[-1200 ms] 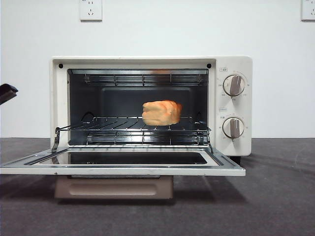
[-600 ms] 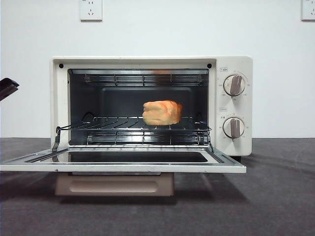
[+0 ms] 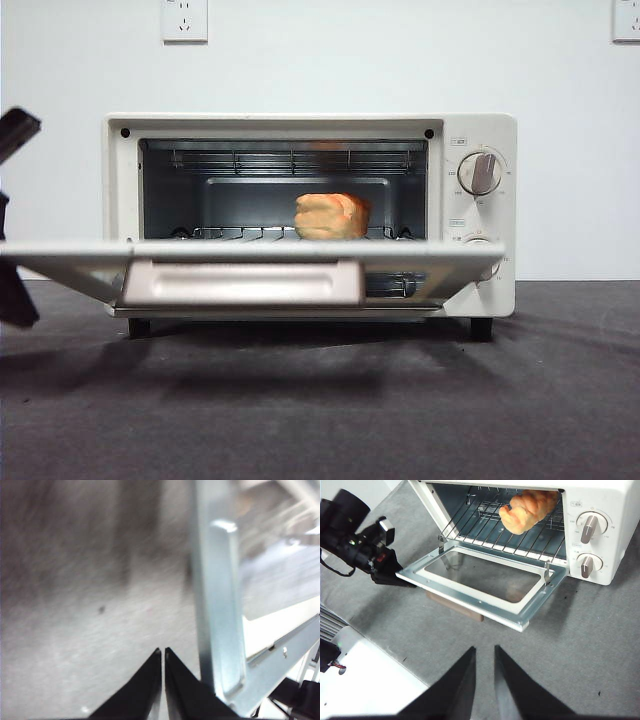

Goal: The left arm flap open the oven, the right arm pick bread and place it into oven, the left arm flap close the oven

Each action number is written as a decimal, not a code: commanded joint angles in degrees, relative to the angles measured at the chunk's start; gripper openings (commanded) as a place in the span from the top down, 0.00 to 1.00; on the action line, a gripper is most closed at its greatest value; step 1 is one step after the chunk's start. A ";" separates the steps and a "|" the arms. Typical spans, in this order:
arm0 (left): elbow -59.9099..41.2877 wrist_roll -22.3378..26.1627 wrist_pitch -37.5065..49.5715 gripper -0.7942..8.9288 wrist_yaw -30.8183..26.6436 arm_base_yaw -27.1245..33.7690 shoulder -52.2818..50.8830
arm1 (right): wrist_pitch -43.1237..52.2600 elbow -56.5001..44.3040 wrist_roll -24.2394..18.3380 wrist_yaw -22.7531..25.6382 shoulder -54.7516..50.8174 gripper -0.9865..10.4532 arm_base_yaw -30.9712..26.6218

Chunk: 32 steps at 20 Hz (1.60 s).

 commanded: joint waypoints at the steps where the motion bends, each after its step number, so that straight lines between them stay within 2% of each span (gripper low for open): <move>1: 2.67 -0.87 1.51 0.90 2.78 -0.57 -1.62 | 0.68 0.94 0.63 -0.13 0.22 0.87 0.55; 8: 6.80 -4.94 6.82 0.90 2.71 -0.57 -4.35 | 0.70 0.94 1.11 -0.17 0.24 0.87 0.55; 19: 8.92 -13.27 24.30 0.90 2.69 -0.57 -4.50 | 0.76 0.94 1.20 -0.15 0.22 0.87 0.55; 25: 8.94 -14.97 30.21 0.90 2.73 -0.57 -4.50 | 0.79 0.94 1.16 -0.15 0.24 0.87 0.55; 32: 8.94 -12.72 27.82 0.90 6.80 -1.75 -9.77 | 0.79 0.94 1.11 0.20 0.22 0.87 0.55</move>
